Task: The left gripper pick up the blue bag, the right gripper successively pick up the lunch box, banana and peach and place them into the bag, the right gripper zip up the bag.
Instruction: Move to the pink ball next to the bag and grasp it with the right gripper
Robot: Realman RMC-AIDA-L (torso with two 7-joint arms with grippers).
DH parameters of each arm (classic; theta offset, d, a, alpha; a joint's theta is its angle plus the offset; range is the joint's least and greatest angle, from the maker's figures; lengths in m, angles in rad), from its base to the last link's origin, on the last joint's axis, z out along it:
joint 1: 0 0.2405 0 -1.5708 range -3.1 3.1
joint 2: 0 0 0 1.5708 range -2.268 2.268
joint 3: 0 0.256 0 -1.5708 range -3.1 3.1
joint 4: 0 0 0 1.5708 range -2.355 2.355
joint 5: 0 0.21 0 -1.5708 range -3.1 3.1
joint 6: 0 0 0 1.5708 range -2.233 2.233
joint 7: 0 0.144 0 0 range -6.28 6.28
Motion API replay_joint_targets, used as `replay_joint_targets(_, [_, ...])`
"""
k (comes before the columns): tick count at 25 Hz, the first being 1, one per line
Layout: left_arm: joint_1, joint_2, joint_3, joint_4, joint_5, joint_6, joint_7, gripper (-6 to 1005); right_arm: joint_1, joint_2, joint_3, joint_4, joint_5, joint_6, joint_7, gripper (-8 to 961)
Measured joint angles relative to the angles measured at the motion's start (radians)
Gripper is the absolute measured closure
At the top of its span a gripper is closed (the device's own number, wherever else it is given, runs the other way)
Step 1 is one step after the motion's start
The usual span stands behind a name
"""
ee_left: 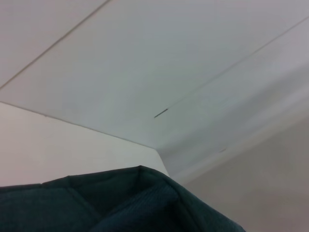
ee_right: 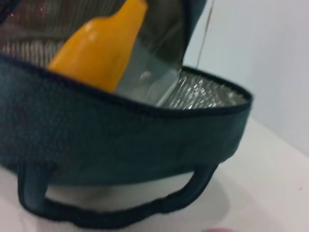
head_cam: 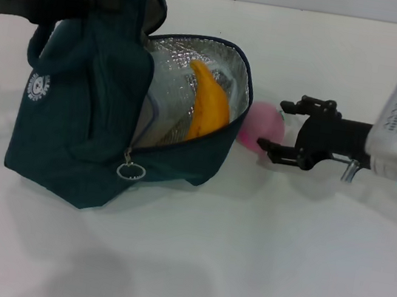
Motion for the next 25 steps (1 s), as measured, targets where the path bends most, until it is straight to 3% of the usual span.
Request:
replay_joint_targets(19, [0.013,-0.001,0.001,0.0,-0.012,0.006,0.001,959,0.008,0.001,-0.024,0.005,0.059,0.04,-0.01,215])
replay_joint_targets(24, [0.013,-0.001,0.004,0.0,-0.012,0.006,0.002,958,0.011,0.001,-0.024,0.006,0.059,0.041,-0.01,396])
replay_joint_targets(25, [0.012,-0.001,0.004,0.0,-0.012,0.006,0.002,958,0.012,0.001,-0.024,0.006,0.059,0.041,-0.01,474])
